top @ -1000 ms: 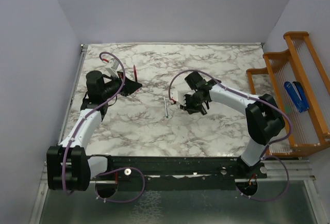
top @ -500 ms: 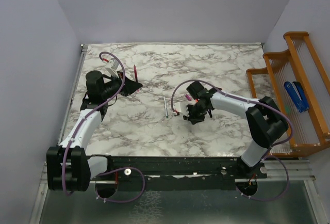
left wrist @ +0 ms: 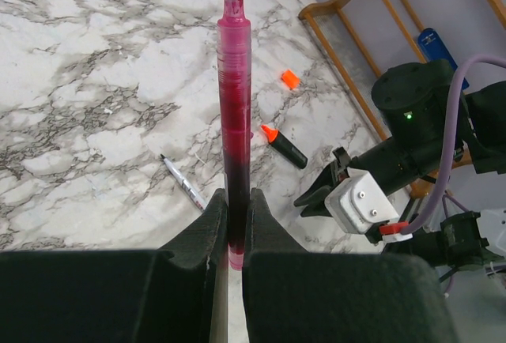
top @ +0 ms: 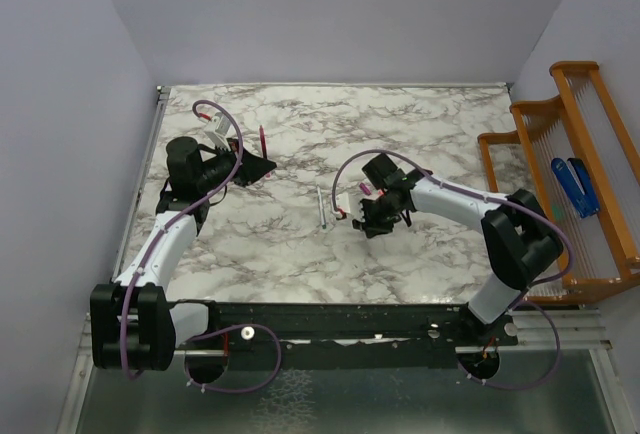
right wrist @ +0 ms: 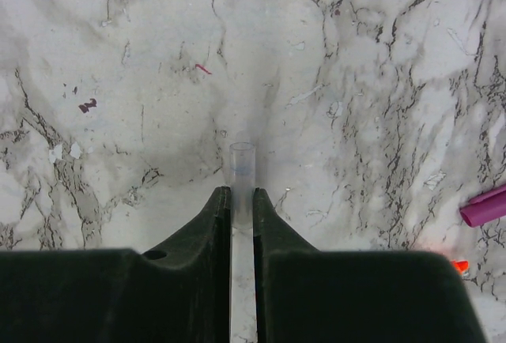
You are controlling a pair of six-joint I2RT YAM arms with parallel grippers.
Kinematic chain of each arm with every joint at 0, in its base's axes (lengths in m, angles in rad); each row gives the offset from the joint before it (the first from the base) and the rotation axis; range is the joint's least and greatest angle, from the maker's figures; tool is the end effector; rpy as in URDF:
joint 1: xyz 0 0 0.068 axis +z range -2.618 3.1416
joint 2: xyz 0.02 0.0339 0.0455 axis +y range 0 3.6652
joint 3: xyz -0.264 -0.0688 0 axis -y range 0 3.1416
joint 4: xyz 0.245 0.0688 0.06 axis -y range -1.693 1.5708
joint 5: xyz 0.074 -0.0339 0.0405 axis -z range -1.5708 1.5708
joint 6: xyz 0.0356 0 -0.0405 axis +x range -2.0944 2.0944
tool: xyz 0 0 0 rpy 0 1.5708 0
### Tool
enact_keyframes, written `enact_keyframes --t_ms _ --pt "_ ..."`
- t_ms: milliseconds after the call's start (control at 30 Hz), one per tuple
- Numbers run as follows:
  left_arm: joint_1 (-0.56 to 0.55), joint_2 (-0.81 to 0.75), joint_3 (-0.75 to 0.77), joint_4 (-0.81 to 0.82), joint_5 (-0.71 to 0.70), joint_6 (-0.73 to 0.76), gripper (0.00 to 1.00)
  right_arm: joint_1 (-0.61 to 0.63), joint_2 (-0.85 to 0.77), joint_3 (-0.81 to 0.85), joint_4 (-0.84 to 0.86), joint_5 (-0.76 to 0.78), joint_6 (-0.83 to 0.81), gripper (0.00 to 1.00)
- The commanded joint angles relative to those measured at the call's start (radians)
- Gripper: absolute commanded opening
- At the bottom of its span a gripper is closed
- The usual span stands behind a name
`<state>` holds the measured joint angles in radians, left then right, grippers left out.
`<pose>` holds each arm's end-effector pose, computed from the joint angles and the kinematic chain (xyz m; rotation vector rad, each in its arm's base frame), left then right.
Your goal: Insert the pens into the pen caps
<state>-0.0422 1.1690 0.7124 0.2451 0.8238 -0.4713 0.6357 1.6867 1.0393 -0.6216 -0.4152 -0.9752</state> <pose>0.2578 -0.0370 0.2817 0.2298 1.8313 -1.0926 0.2440 0.1979 0.1741 -2.0327 1.8313 0.4975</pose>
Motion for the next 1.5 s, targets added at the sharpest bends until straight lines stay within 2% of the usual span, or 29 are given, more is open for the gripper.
enact_keyframes --t_ms 0,133,200,233,267,400,500,567,600,633,667,733,867,933,1033,1100,1167,1300,1367,1400,1467 --pt "-0.008 0.004 0.002 0.021 0.036 -0.003 0.0 0.004 -0.015 0.029 -0.01 -0.002 -0.019 0.19" --pt "-0.009 0.017 0.006 0.022 0.045 0.0 0.0 0.004 -0.03 0.037 0.045 0.046 -0.015 0.24" --pt "-0.009 0.025 0.01 0.02 0.048 0.002 0.0 0.004 -0.04 0.054 0.054 0.049 -0.02 0.3" --pt "-0.01 0.028 0.011 0.022 0.05 0.001 0.0 0.004 -0.035 0.073 0.036 0.045 -0.028 0.46" --pt "-0.01 0.032 0.013 0.021 0.052 0.002 0.0 0.004 -0.022 0.095 0.004 0.043 -0.047 0.5" --pt "-0.01 0.043 0.019 0.022 0.054 0.004 0.0 0.004 0.028 0.159 -0.066 0.054 -0.091 0.55" --pt "-0.01 0.043 0.019 0.02 0.054 0.006 0.0 0.003 -0.041 0.169 0.024 0.043 -0.054 0.56" --pt "-0.01 0.044 0.02 0.019 0.052 0.008 0.0 0.004 -0.132 0.18 0.154 0.055 0.018 0.58" --pt "-0.01 0.042 0.021 0.019 0.051 0.008 0.0 0.004 -0.174 0.181 0.226 0.068 0.109 0.62" --pt "-0.011 0.041 0.022 0.017 0.051 0.007 0.0 0.004 -0.212 0.18 0.308 0.096 0.216 0.85" --pt "-0.01 0.04 0.024 0.016 0.049 0.007 0.0 0.005 -0.245 0.183 0.374 0.121 0.334 0.98" --pt "-0.01 0.031 0.024 0.016 0.048 0.005 0.0 0.009 -0.282 0.2 0.462 0.192 0.613 1.0" --pt "-0.011 0.011 0.023 0.016 0.044 -0.002 0.0 0.016 -0.289 0.26 0.43 0.35 0.941 1.0" --pt "-0.01 0.002 0.018 0.017 0.043 -0.005 0.0 0.015 -0.26 0.283 0.394 0.394 1.206 1.0" --pt "-0.01 -0.014 0.011 0.016 0.033 -0.009 0.0 0.015 -0.205 0.302 0.265 0.438 1.76 1.0" --pt "-0.01 -0.025 0.011 0.012 0.025 -0.009 0.0 0.016 -0.156 0.316 0.052 0.455 2.133 1.0" --pt "-0.01 -0.031 0.015 -0.001 0.015 -0.008 0.0 0.018 -0.105 0.342 -0.101 0.438 2.353 1.0" --pt "-0.01 -0.044 0.021 -0.028 0.0 0.0 0.0 0.034 -0.022 0.456 -0.4 0.508 2.672 0.87" --pt "-0.011 -0.054 0.015 -0.017 0.003 -0.011 0.0 0.035 -0.008 0.452 -0.461 0.543 2.793 0.72" --pt "-0.01 -0.057 0.011 -0.009 0.006 -0.019 0.0 0.034 -0.012 0.428 -0.451 0.549 2.842 0.62" --pt "-0.012 -0.06 0.006 0.004 0.011 -0.032 0.0 0.034 -0.022 0.377 -0.422 0.539 2.921 0.48"
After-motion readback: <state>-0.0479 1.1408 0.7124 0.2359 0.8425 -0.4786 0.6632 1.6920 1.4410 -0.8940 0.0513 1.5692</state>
